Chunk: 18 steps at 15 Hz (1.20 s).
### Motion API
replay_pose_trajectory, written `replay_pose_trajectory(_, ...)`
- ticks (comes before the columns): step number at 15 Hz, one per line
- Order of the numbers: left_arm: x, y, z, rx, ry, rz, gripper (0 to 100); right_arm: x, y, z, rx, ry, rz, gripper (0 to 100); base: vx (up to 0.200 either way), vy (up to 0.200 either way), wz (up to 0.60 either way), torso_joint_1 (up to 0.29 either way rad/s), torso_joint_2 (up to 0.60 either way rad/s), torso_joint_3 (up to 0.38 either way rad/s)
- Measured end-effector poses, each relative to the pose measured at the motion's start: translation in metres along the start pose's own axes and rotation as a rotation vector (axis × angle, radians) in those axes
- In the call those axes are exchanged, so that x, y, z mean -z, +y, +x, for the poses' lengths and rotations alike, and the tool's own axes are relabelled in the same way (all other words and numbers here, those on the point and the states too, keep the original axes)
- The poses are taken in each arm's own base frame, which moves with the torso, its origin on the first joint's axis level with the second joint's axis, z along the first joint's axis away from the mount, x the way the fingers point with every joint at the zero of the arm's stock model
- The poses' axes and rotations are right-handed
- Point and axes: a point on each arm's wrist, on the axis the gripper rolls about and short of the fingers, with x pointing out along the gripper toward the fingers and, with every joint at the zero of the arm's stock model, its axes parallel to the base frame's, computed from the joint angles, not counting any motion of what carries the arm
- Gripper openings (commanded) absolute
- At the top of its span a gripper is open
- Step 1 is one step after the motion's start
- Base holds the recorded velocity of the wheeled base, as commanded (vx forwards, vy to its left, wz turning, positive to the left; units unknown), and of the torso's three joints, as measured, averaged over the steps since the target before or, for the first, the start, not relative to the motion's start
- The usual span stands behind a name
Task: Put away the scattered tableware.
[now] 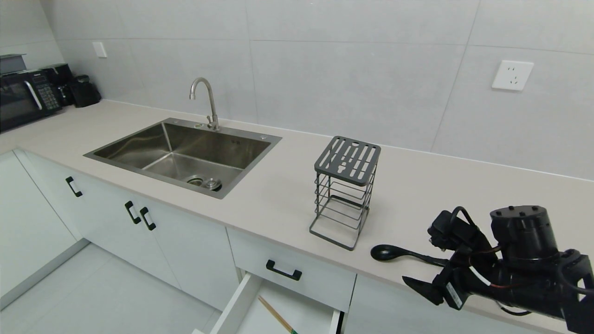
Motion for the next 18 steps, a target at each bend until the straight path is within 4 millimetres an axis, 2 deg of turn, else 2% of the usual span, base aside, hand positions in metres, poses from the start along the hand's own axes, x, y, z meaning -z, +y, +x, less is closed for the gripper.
replay_pose_trajectory(8,0.0,0.0,0.0,0.0,0.0,0.0,100,0.004,-0.016,0.039,0.001,0.072,0.039,100,0.0,0.0,0.0,0.0,0.0,0.0)
replay_pose_trajectory(18,0.0,0.0,0.0,0.0,0.0,0.0,100,0.012,-0.039,0.064,-0.061,0.069,0.112,100,0.0,0.0,0.0,0.0,0.0,0.0)
